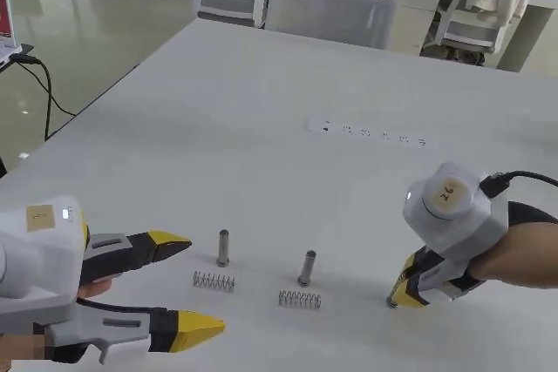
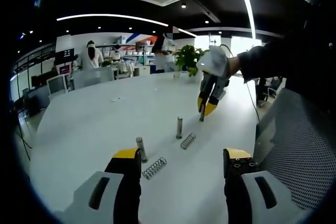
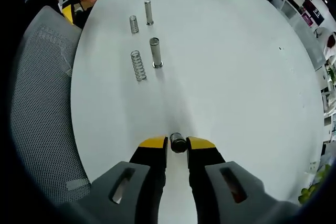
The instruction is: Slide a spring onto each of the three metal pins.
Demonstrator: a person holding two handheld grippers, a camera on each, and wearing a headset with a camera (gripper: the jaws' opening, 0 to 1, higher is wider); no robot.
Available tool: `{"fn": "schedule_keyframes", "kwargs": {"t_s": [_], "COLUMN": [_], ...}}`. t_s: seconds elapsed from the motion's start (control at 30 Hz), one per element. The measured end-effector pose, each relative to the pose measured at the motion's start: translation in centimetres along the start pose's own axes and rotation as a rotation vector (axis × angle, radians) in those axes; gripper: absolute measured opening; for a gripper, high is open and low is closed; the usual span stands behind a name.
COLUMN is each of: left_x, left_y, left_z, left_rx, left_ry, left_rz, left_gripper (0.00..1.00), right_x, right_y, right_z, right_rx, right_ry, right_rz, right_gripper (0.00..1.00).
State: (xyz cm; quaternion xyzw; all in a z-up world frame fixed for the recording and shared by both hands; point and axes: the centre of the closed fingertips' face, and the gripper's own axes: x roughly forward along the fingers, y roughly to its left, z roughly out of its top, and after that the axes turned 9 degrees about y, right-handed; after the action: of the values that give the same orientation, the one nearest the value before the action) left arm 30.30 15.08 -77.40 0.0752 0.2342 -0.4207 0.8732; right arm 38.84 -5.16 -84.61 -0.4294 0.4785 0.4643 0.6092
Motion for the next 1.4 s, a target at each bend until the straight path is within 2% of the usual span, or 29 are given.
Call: {"fn": "schedule_keyframes", "kwargs": {"t_s": [0.37,0.53,0.77,1.17,1.4], "left_x": [0.1,0.2,0.1,0.4,0.7], "left_y": [0.0,-0.1,-0.2,-0.5,-0.8], "left_z": [0.0,0.0,0.0,-0.3,-0.3], "left_rx": [0.004,0.007,0.009,0.012,0.017], "left_ry": [0.004,0.006,0.007,0.017,0.023], "left_rz": [-0.002,-0.004,-0.004,-0.014,-0.028], "left_gripper": [0.61,0.61,0.61,0.60,0.59], "right_x": [-0.8,-1.8,-2.2,-0.4,1.3], "right_y": [0.1,0.5,1.8,4.9,5.4], "right_z": [0.6,2.1,4.4,7.0,7.9], "right_rx": [-0.020,-0.053,-0.101,-0.199,-0.242], "right_ry": [-0.033,-0.064,-0.089,-0.086,-0.068], "right_rz": [-0.010,-0.019,0.007,0.051,0.048], "right_gripper": [0.28,0.29,0.29,0.25,0.21]}}
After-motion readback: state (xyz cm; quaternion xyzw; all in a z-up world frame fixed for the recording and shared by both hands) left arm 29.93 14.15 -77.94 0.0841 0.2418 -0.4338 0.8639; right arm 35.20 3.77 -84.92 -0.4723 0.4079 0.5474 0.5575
